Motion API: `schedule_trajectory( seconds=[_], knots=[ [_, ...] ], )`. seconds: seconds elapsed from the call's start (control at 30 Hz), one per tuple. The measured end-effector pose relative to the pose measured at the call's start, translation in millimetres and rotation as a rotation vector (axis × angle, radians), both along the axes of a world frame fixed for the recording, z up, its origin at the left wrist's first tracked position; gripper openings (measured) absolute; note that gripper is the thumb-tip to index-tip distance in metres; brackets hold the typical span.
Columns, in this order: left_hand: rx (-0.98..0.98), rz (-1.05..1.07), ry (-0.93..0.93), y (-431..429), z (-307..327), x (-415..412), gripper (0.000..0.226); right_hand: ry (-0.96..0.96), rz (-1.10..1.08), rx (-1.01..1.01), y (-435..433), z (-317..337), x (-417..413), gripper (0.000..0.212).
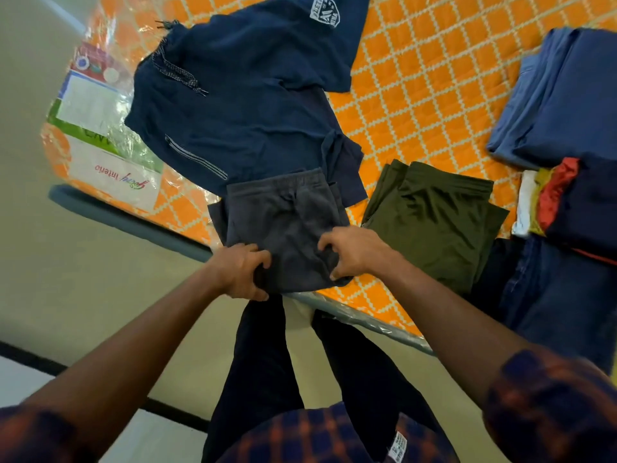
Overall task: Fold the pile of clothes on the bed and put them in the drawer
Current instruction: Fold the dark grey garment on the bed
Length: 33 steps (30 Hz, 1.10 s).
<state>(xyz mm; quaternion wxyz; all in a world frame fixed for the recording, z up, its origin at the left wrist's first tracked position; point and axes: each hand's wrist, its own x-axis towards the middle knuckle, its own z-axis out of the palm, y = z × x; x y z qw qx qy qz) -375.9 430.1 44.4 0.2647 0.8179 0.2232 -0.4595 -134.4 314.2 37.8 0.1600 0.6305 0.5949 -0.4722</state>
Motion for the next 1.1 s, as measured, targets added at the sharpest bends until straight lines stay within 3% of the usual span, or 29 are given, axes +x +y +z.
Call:
schedule_trajectory(
  seconds=[0.13, 0.3, 0.43, 0.63, 0.73, 0.8, 0.97, 1.1],
  knots=[
    [0.219, 0.026, -0.181, -29.4, -24.0, -12.9, 0.090, -0.098, 0.030, 0.274, -19.0, -16.1, -32.4, 0.073],
    [0.406, 0.060, -0.222, -76.0, -41.9, -35.0, 0.103, -0.179, 0.091, 0.362, -69.3, -42.5, -65.4, 0.077],
    [0.498, 0.106, -0.324, -84.0, -52.0, -41.2, 0.095, -0.234, 0.076, 0.363, -91.8, -57.2, -69.1, 0.096],
    [0.468, 0.131, -0.263, -64.2, -47.4, -21.9, 0.073, -0.164, 0.027, 0.457, -74.0, -50.5, -50.4, 0.060],
    [0.408, 0.200, -0.203, -45.8, -26.5, -2.4, 0.045, -0.125, -0.055, 0.398, -55.0, -31.2, -41.2, 0.043],
    [0.441, 0.241, -0.199, -29.4, -6.6, 9.6, 0.027, -0.055, -0.202, 0.386, -36.3, -8.8, -30.1, 0.046],
    [0.618, 0.273, -0.407, 13.5, 63.0, 41.8, 0.013, 0.031, -0.489, 0.460, 4.0, 63.4, 26.0, 0.051],
    [0.710, 0.291, -0.600, 35.4, 124.4, 103.0, 0.021, -0.013, -0.595, 0.615, 15.2, 125.9, 81.0, 0.055]
  ],
)
